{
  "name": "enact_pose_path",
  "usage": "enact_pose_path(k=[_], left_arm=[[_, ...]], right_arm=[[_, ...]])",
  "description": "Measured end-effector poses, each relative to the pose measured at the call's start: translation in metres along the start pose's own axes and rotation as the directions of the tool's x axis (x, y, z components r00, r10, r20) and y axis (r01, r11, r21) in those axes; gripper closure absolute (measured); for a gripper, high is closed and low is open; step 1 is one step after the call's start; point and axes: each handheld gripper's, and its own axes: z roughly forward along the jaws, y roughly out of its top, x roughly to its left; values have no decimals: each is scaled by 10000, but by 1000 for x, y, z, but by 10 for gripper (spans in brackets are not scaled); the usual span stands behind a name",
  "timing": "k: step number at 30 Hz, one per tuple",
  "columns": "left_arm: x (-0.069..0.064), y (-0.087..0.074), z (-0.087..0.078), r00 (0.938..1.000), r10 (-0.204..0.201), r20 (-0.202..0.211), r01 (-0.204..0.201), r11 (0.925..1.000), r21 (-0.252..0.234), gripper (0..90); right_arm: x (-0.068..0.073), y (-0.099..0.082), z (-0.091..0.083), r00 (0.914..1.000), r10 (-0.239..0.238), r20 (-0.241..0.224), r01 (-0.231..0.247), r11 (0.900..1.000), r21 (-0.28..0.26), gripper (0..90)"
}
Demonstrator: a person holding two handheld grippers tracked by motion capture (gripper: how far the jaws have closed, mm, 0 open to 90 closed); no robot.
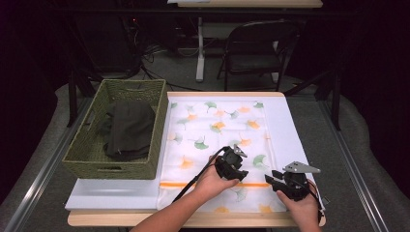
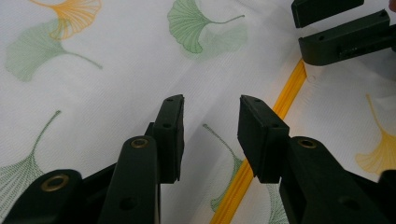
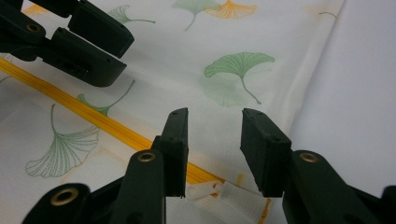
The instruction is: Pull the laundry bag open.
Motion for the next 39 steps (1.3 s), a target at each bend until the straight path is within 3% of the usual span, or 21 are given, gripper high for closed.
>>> enact_pose_path(k=[5, 8, 12, 19, 24, 31, 39], left_arm=[[-4, -1, 2, 9998, -193, 77, 194, 9998, -76, 613], [-6, -1, 5, 9999, -42, 127, 42, 10000, -3, 617], [-10, -2, 9, 9997, 93, 207, -95, 9999, 72, 623], [-13, -2, 14, 9997, 120, 192, -122, 9999, 110, 627], [-14, -4, 18, 9996, -36, 297, 34, 10000, 72, 627], [-16, -5, 24, 9997, 135, 225, -141, 9995, 276, 632], [-15, -5, 25, 9996, 146, 236, -150, 9997, 192, 647]], right_arm=[[-3, -1, -4, 9998, 87, 187, -86, 9999, -68, 621], [-5, -2, -6, 9991, 164, 384, -160, 9998, -95, 621], [-15, -5, -5, 9968, 612, 524, -609, 9981, -63, 606], [-29, -9, -3, 9852, 1630, 536, -1642, 9863, 187, 576], [-32, -11, 1, 9829, 1807, 342, -1820, 9825, 385, 569], [-31, -10, 4, 9818, 1886, 205, -1894, 9802, 570, 571], [-31, -9, 7, 9813, 1926, 37, -1925, 9798, 535, 617]])
